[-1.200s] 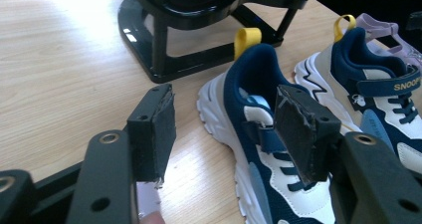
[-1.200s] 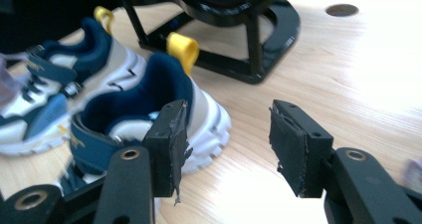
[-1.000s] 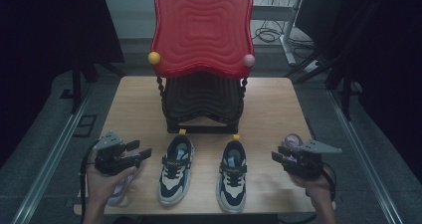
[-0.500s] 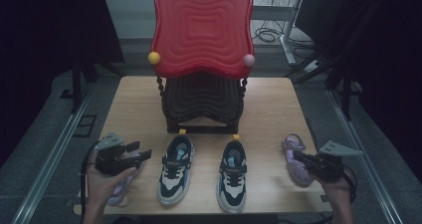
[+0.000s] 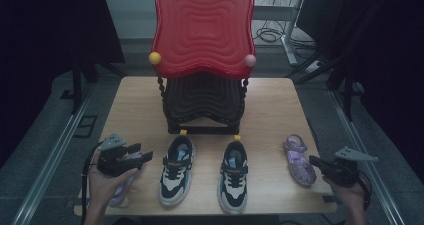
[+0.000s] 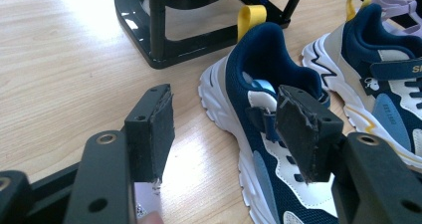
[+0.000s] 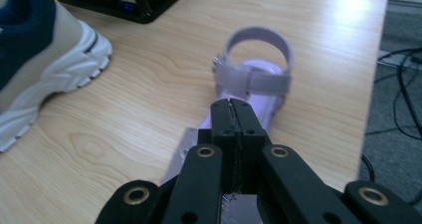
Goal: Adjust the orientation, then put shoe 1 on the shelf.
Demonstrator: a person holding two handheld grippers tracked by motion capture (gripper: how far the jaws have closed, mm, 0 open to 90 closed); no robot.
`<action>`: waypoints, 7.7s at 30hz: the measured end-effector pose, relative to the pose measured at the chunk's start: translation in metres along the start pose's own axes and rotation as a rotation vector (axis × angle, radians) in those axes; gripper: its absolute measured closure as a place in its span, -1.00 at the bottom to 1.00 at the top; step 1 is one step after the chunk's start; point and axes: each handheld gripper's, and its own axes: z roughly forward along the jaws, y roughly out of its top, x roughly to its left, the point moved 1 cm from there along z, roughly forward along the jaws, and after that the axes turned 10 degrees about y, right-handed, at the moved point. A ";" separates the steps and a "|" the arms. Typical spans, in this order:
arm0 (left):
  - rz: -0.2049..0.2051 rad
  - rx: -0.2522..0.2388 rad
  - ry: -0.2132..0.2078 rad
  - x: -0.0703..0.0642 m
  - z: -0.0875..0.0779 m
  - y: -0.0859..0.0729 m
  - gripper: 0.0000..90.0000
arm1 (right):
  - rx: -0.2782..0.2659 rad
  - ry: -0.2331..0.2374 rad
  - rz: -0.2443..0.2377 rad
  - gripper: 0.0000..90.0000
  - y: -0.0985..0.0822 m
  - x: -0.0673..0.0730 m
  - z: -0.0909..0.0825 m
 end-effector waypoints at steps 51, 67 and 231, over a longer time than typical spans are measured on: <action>0.007 0.013 -0.010 -0.002 0.002 -0.004 -0.11 | 0.158 -0.019 -0.043 1.00 -0.013 0.018 0.009; 0.006 0.021 -0.012 -0.002 0.003 -0.005 -0.11 | 0.203 0.002 -0.107 1.00 -0.001 0.042 0.031; -0.063 0.206 0.060 0.021 -0.025 -0.093 0.86 | 0.172 -0.004 -0.002 0.43 -0.015 0.031 0.007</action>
